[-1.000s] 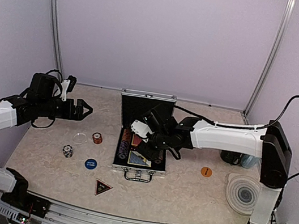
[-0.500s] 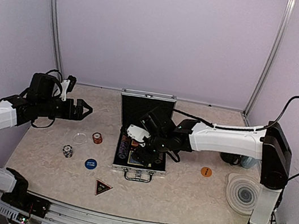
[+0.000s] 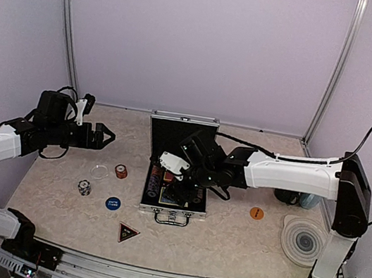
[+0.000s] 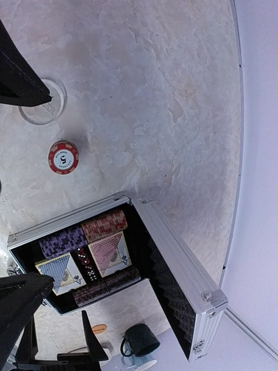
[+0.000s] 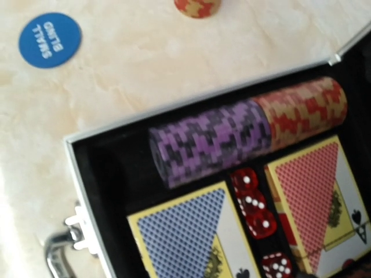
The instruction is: Pack up texas hold em set
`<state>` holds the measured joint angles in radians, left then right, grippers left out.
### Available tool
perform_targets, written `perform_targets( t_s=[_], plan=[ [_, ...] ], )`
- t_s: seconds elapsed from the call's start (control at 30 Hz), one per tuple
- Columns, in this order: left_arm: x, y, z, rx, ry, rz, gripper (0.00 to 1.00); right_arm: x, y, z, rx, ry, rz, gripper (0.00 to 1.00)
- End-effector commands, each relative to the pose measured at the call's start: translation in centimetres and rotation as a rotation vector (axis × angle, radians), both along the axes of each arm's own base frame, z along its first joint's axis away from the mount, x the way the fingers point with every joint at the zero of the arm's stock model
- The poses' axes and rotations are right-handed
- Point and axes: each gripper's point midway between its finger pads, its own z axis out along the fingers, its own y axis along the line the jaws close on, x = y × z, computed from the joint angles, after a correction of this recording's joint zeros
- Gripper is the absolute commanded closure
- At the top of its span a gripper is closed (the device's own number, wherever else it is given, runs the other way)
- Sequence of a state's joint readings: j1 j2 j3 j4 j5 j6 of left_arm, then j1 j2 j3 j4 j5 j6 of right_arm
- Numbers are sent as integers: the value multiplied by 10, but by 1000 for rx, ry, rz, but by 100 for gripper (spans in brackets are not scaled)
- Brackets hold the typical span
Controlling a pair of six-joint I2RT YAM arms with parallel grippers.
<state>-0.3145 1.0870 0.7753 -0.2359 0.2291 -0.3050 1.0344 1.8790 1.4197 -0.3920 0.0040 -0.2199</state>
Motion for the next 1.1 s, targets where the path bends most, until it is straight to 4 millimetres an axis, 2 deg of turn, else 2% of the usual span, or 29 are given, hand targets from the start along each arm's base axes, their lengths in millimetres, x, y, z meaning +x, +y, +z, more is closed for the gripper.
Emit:
perform_targets(
  t_s=[0.0, 0.37, 0.9, 1.07],
  plan=[
    [4, 0, 7, -9, -22, -3, 1, -15, 9, 14, 54, 10, 61, 18],
    [4, 1, 7, -8, -20, 1, 1, -19, 14, 19, 64, -9, 103, 19],
    [5, 4, 8, -13, -22, 5, 1, -39, 29, 38, 140, 42, 217, 25],
    [6, 4, 8, -13, -23, 8, 1, -48, 35, 39, 145, 56, 254, 26]
  ],
)
